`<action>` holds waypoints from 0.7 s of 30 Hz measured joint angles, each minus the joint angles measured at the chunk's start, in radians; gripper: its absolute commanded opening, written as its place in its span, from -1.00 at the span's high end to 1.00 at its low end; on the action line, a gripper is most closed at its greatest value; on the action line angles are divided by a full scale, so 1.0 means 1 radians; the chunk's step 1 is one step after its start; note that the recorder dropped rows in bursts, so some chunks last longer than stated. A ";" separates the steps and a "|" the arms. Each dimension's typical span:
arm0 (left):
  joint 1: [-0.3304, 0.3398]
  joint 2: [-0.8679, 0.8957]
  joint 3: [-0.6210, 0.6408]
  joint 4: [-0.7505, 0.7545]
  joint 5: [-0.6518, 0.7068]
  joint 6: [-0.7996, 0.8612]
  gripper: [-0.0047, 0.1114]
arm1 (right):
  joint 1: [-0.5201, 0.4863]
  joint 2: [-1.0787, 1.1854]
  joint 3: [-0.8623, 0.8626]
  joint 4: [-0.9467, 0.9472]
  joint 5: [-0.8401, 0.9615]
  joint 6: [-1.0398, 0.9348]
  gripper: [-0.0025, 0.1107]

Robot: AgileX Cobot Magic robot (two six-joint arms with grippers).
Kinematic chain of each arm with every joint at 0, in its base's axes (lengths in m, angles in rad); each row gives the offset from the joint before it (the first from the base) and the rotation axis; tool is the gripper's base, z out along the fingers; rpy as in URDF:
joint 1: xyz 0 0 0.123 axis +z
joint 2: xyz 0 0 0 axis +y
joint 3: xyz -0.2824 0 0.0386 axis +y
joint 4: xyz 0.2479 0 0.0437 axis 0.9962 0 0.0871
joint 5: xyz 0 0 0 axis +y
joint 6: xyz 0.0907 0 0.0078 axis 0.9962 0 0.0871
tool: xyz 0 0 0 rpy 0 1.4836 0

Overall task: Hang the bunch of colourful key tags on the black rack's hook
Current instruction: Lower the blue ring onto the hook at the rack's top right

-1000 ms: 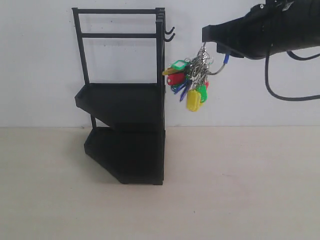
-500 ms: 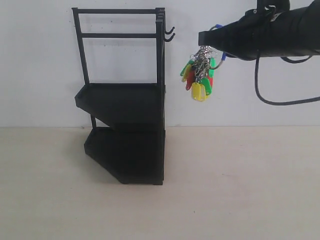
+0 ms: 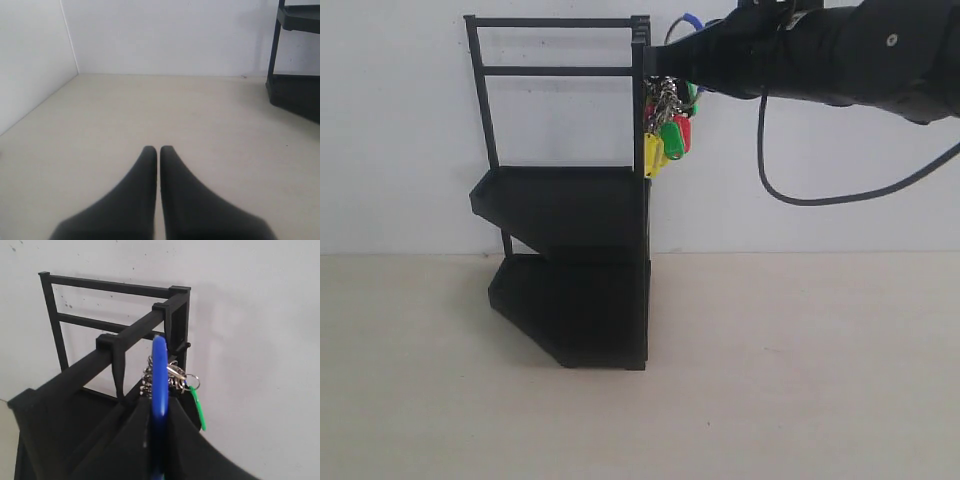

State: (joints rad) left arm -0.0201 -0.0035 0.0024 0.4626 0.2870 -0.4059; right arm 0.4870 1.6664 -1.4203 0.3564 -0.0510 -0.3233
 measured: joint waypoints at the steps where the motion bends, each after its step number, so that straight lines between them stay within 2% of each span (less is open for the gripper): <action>1: 0.000 0.000 0.000 0.000 0.000 0.000 0.84 | 0.000 0.002 -0.005 0.002 0.000 -0.011 0.96; 21: 0.000 0.000 0.000 0.000 0.000 0.000 0.84 | 0.029 0.026 -0.013 0.002 0.051 -0.136 0.96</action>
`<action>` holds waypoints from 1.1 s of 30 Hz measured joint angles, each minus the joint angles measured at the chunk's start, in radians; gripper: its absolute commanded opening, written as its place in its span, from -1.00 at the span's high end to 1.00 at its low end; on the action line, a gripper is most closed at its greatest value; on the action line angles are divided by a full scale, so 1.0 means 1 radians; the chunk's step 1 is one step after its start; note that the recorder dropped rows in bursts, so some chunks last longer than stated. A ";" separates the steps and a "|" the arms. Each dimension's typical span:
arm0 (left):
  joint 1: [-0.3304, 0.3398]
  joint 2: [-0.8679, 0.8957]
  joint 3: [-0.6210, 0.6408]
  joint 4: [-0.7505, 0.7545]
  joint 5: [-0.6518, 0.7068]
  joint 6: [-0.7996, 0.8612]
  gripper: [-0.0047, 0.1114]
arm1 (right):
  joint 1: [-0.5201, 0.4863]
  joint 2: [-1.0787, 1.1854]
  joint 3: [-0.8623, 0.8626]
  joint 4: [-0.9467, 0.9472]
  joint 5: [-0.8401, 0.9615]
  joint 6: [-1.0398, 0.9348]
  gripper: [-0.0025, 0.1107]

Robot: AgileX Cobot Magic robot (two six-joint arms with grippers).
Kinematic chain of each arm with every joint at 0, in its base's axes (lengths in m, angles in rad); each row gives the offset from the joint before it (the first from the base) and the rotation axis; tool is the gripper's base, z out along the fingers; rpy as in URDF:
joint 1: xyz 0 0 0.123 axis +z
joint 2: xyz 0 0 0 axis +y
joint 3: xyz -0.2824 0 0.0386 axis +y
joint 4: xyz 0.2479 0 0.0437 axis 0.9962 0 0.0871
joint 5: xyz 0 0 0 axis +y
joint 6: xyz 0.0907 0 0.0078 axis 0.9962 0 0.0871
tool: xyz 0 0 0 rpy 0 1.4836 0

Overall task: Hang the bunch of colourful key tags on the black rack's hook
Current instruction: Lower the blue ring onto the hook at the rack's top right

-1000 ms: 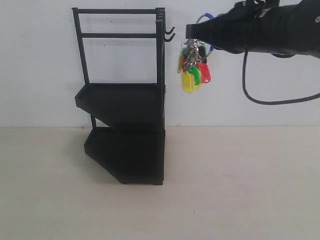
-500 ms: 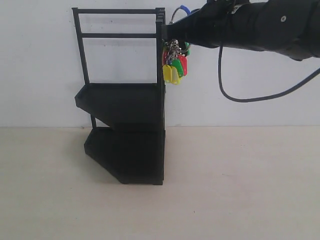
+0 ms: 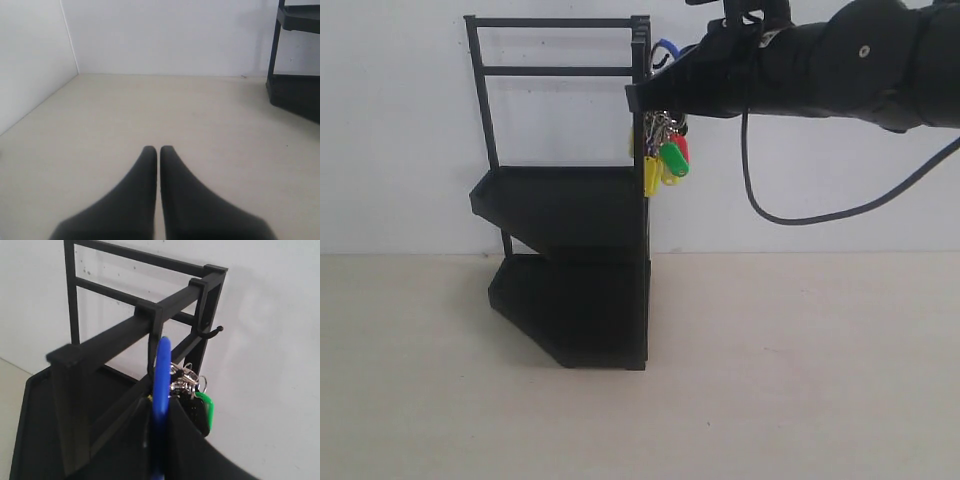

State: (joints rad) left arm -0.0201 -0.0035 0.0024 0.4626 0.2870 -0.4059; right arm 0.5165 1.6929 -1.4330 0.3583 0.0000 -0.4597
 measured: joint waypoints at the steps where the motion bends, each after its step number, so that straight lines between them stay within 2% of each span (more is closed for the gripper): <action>1: 0.000 0.000 0.000 0.000 0.000 0.000 0.84 | 0.000 0.000 0.000 0.000 0.014 -0.004 0.96; 17: 0.000 0.000 0.000 0.000 0.000 0.000 0.84 | 0.000 0.000 0.000 -0.005 0.069 -0.011 0.92; 18: 0.000 0.000 0.000 0.000 0.000 0.000 0.84 | 0.000 0.000 0.000 -0.007 0.069 -0.013 0.88; 20: 0.000 0.000 0.000 0.000 0.000 0.000 0.84 | 0.000 0.000 0.000 -0.009 0.069 -0.024 0.66; 26: 0.000 0.000 0.000 0.000 0.000 0.000 0.84 | 0.002 0.000 -0.007 -0.009 0.059 -0.057 -0.44; 28: 0.000 0.000 0.000 0.000 0.000 0.000 0.84 | 0.002 0.000 -0.007 -0.011 0.044 -0.060 -0.50; 33: 0.000 0.000 0.000 0.000 0.000 0.000 0.84 | 0.002 0.000 -0.009 -0.011 0.032 -0.049 -0.20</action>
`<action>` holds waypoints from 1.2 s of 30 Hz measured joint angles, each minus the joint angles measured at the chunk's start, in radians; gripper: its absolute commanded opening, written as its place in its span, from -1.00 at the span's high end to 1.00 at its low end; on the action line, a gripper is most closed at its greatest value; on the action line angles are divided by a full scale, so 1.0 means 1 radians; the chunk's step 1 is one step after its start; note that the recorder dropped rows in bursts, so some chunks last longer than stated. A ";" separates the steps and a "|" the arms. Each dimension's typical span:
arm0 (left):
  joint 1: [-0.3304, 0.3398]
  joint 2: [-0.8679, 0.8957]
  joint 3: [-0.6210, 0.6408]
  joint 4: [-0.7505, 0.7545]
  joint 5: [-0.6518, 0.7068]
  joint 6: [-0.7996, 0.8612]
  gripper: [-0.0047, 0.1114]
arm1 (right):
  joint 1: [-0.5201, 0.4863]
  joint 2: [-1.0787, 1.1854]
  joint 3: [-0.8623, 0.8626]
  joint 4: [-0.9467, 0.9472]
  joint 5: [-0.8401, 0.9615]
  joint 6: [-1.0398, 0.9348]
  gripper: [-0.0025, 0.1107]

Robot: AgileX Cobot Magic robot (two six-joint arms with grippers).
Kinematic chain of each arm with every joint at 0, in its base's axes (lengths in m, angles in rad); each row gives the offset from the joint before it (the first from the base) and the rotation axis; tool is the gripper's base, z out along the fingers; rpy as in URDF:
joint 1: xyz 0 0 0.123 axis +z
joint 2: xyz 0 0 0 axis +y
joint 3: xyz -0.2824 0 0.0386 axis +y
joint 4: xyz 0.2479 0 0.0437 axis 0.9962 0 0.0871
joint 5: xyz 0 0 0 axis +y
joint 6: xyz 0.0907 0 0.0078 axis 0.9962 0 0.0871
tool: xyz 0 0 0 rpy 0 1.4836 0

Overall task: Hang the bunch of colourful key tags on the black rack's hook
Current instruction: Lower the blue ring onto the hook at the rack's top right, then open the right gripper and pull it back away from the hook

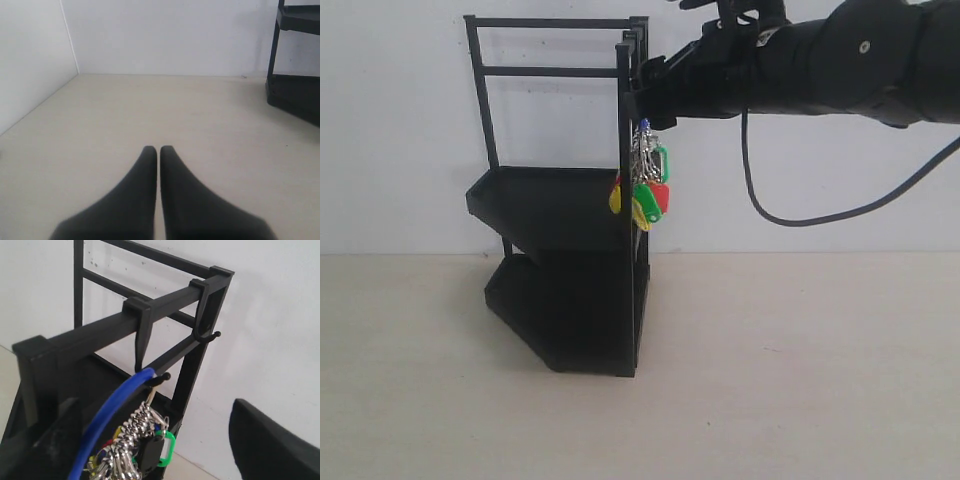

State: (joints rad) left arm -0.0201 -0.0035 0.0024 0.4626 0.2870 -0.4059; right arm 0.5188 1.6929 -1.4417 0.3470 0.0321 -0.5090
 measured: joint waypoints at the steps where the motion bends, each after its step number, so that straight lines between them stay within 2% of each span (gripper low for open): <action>1: 0.000 0.000 0.000 0.000 0.000 0.000 0.84 | 0.000 0.000 0.000 0.000 0.000 0.004 -0.17; 21: 0.000 0.000 0.000 0.000 0.000 0.000 0.84 | 0.000 0.000 0.000 0.000 0.024 0.012 -0.17; 36: 0.000 0.000 0.000 0.000 0.000 0.000 0.84 | 0.000 -0.091 0.000 0.000 0.195 0.003 -0.16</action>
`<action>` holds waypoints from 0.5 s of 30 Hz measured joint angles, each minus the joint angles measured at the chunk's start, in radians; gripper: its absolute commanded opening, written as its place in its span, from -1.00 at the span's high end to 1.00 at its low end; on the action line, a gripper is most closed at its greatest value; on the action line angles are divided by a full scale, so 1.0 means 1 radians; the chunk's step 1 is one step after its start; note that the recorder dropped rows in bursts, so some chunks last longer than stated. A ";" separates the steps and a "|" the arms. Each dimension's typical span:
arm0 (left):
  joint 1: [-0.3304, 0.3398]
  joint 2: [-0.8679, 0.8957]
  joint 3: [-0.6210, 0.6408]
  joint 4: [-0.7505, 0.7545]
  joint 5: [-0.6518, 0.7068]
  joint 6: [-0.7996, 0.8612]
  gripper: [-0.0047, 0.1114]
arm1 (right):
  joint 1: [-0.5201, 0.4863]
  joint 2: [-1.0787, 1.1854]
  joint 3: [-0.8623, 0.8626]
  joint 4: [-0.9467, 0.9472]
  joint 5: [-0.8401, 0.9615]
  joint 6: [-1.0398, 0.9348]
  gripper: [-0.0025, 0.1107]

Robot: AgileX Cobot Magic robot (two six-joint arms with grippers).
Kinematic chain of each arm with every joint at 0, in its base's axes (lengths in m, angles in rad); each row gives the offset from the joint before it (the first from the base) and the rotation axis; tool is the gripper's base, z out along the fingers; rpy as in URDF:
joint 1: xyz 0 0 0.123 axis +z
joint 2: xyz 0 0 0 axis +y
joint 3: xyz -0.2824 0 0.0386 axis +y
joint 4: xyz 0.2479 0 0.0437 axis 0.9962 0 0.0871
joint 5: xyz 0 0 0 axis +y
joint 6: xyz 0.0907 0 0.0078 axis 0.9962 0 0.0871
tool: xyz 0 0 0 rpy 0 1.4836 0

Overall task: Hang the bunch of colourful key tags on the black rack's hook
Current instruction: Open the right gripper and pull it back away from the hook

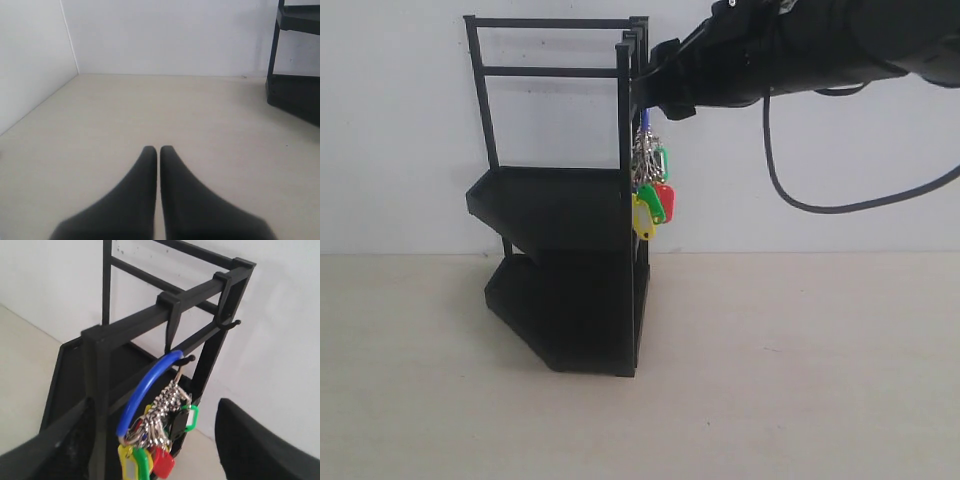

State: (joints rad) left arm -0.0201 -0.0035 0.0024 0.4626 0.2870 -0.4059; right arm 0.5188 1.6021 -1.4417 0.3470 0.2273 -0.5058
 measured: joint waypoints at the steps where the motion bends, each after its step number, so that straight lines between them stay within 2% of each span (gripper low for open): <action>1: 0.000 0.000 0.000 0.000 0.000 0.000 0.84 | 0.000 -0.008 0.000 0.000 0.026 0.002 -0.16; 5: 0.000 0.000 0.000 0.000 0.000 0.000 0.84 | 0.000 -0.027 0.000 -0.022 0.139 0.040 -0.16; 11: 0.000 0.000 0.000 0.000 0.000 0.000 0.84 | -0.011 -0.056 0.002 -0.175 0.315 0.225 -0.16; 15: 0.000 0.000 0.000 0.000 0.000 0.000 0.84 | -0.043 -0.115 0.084 -0.242 0.377 0.306 -0.16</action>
State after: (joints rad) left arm -0.0201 -0.0035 0.0024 0.4626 0.2870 -0.4059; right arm 0.4762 1.4871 -1.3573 0.1047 0.6045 -0.2000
